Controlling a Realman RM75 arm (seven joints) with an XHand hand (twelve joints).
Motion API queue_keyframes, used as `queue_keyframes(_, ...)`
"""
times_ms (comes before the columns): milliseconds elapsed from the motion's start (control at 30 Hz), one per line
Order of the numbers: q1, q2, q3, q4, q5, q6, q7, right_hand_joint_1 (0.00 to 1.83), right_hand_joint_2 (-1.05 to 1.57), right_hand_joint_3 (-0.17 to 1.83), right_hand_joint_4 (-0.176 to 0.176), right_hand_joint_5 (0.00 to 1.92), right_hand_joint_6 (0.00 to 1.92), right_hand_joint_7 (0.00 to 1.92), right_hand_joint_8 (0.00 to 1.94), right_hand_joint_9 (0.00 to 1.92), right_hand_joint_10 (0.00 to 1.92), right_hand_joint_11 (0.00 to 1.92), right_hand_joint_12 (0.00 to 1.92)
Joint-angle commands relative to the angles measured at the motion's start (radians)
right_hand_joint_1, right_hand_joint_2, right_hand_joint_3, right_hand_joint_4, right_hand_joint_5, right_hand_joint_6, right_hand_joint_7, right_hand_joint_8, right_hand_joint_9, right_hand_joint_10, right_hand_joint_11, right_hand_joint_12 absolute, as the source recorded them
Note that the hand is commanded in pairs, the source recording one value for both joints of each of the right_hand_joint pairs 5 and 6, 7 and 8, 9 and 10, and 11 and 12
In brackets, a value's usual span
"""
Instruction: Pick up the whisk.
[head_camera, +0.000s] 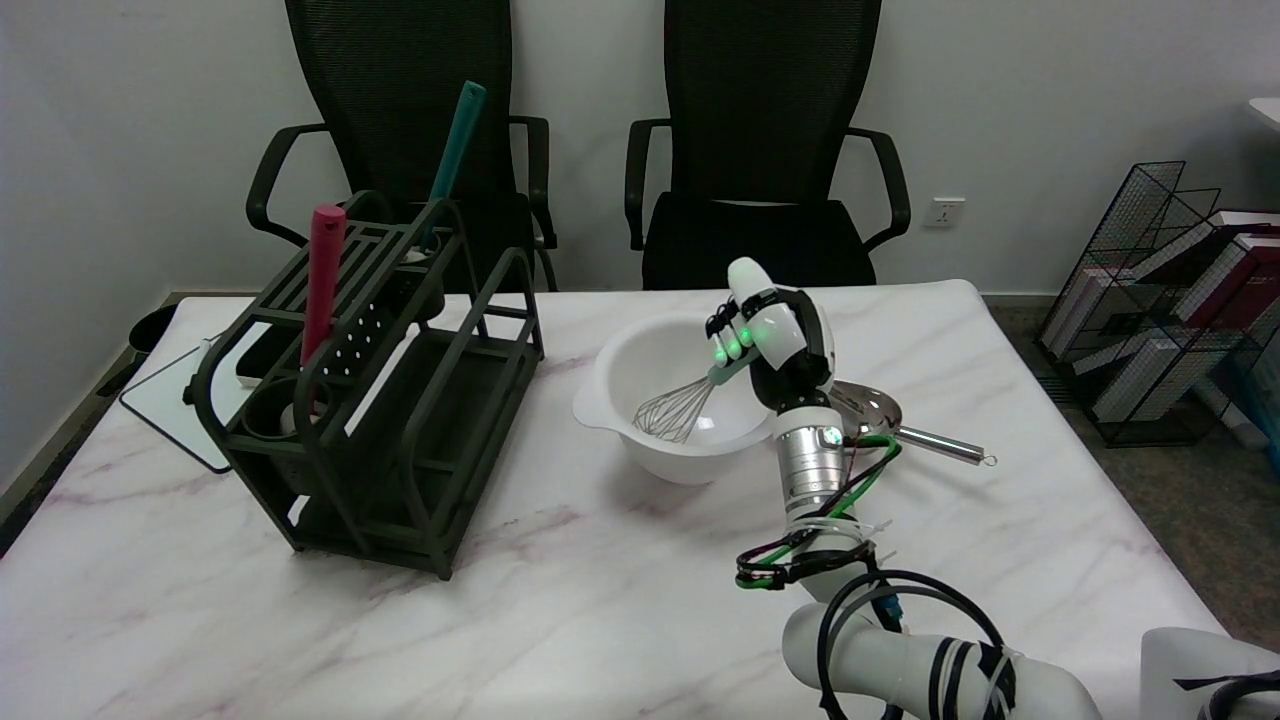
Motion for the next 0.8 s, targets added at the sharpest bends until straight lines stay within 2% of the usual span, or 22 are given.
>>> queue_keyframes(33, 0.010, 0.013, 0.002, -0.007, -0.026, -0.005, -0.007, 0.97, 1.35, 0.80, 0.000, 1.92, 1.92, 1.92, 1.92, 1.92, 1.92, 1.84, 1.84)
queue_keyframes(267, 0.016, 0.040, 0.006, -0.057, -0.050, -0.015, -0.008, 0.97, 1.57, 0.70, 0.000, 1.92, 1.92, 1.92, 1.92, 1.92, 1.92, 1.92, 1.92)
queue_keyframes(500, 0.017, 0.102, 0.011, -0.134, -0.071, -0.041, 0.000, 1.03, 1.57, 0.66, 0.000, 1.92, 1.92, 1.92, 1.92, 1.92, 1.92, 1.92, 1.92)
queue_keyframes(800, -0.021, 0.231, 0.026, -0.271, -0.065, -0.059, 0.000, 1.08, 1.57, 0.56, 0.000, 1.92, 1.92, 1.92, 1.92, 1.92, 1.92, 1.92, 1.92)
